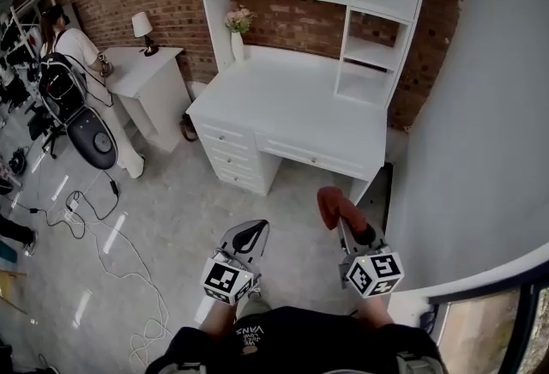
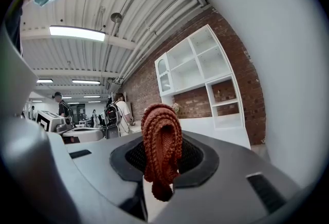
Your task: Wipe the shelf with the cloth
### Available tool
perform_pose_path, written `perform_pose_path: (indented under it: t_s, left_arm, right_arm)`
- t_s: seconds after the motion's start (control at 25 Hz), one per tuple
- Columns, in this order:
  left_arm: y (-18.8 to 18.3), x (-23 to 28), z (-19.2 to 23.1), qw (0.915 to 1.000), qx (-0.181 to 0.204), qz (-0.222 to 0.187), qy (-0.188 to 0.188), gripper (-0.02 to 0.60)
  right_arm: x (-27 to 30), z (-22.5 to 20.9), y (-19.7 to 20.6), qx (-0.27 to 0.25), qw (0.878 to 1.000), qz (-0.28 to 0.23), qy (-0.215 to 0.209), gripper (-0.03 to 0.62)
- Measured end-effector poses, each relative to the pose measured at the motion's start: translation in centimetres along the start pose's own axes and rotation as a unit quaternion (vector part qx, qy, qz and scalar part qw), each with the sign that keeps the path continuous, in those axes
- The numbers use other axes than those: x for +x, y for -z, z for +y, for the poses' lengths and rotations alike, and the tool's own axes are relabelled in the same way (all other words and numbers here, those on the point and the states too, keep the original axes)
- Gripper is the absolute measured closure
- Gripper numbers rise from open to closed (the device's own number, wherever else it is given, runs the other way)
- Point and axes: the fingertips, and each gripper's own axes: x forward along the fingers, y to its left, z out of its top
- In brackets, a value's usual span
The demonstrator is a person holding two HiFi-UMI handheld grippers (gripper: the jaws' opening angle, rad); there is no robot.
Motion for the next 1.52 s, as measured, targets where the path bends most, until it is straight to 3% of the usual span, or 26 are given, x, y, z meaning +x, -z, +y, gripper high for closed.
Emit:
perform_pose_path:
  t_s: [0.96, 1.12, 1.36, 1.52]
  left_arm:
    - [0.0, 5.0, 26.1, 0.9988, 0.012, 0.003, 0.047, 0.575]
    - [1.6, 6.4, 28.3, 0.9988, -0.011, 0.015, 0.045, 0.575]
    - [2.5, 10.0, 29.9, 0.9981, -0.016, 0.022, 0.056, 0.575]
    - [1.8, 13.7, 32.4, 0.999, -0.017, 0.018, 0.037, 0.575]
  right_arm:
    - [23.9, 6.7, -2.7, 0.005, 0.998, -0.027, 0.055, 0.5]
    - [25.9, 6.1, -2.3, 0.003, 0.998, -0.02, 0.067, 0.5]
    - [29.2, 2.9, -2.4, 0.006, 0.997, -0.012, 0.077, 0.5]
    - [33.4, 0.1, -3.1, 0.006, 0.998, -0.015, 0.067, 0.5]
